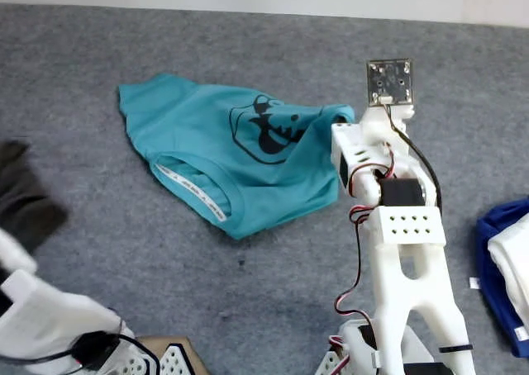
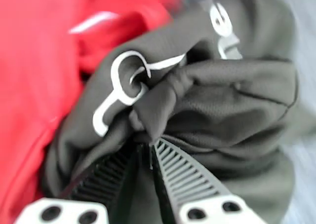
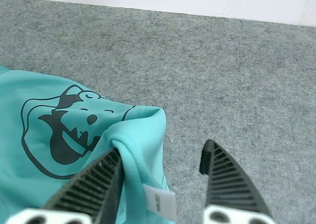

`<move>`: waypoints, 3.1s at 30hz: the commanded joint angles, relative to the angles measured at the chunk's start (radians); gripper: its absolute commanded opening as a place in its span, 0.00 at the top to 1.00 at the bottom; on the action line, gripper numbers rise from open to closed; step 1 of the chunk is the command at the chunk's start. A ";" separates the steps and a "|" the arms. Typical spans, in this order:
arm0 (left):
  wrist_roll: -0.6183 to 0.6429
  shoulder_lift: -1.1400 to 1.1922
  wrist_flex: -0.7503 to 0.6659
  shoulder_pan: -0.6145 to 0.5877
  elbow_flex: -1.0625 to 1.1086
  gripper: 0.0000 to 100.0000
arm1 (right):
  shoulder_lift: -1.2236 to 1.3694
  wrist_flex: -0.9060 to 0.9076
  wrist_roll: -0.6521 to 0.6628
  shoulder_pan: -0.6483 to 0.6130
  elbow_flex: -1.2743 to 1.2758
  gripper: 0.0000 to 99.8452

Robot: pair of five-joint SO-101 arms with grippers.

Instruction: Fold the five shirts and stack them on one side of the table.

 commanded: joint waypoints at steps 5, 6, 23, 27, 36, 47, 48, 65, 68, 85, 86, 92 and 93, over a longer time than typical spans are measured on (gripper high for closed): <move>-0.075 0.071 -0.009 -0.136 -0.257 0.99 | -0.036 0.002 0.006 -0.013 -0.005 0.78; -0.092 0.096 -0.009 -0.128 -0.268 0.99 | -0.036 0.002 0.006 -0.013 -0.005 0.78; 0.155 0.266 0.037 0.085 -0.555 0.58 | -0.035 0.002 0.008 -0.015 -0.004 0.78; 0.160 0.257 0.078 0.153 -0.562 0.60 | -0.035 0.002 0.008 -0.015 -0.004 0.78; 0.163 0.257 0.399 0.407 -0.622 0.63 | -0.035 -0.004 0.011 -0.015 0.018 0.78; 0.158 0.260 0.704 0.828 -0.579 0.63 | -0.035 -0.004 0.012 -0.010 0.024 0.78; 0.157 0.259 0.724 0.855 -0.567 0.63 | -0.035 -0.004 0.012 -0.010 0.024 0.78; 0.160 0.143 1.014 1.081 -0.519 0.70 | -0.035 -0.028 0.012 -0.008 0.027 0.78; 0.161 -0.012 1.040 1.081 -0.496 0.77 | -0.035 -0.028 0.012 -0.008 0.027 0.78; 0.017 -0.375 0.684 1.147 0.236 0.78 | -0.035 -0.028 0.012 -0.008 0.028 0.78; 0.005 -0.380 0.672 1.162 0.248 0.78 | -0.035 -0.028 0.012 -0.008 0.028 0.78; -0.089 -0.386 0.582 1.237 0.348 0.73 | -0.035 -0.031 0.014 -0.010 0.051 0.78; -0.087 -0.389 0.571 1.241 0.358 0.71 | -0.035 -0.031 0.014 -0.010 0.053 0.78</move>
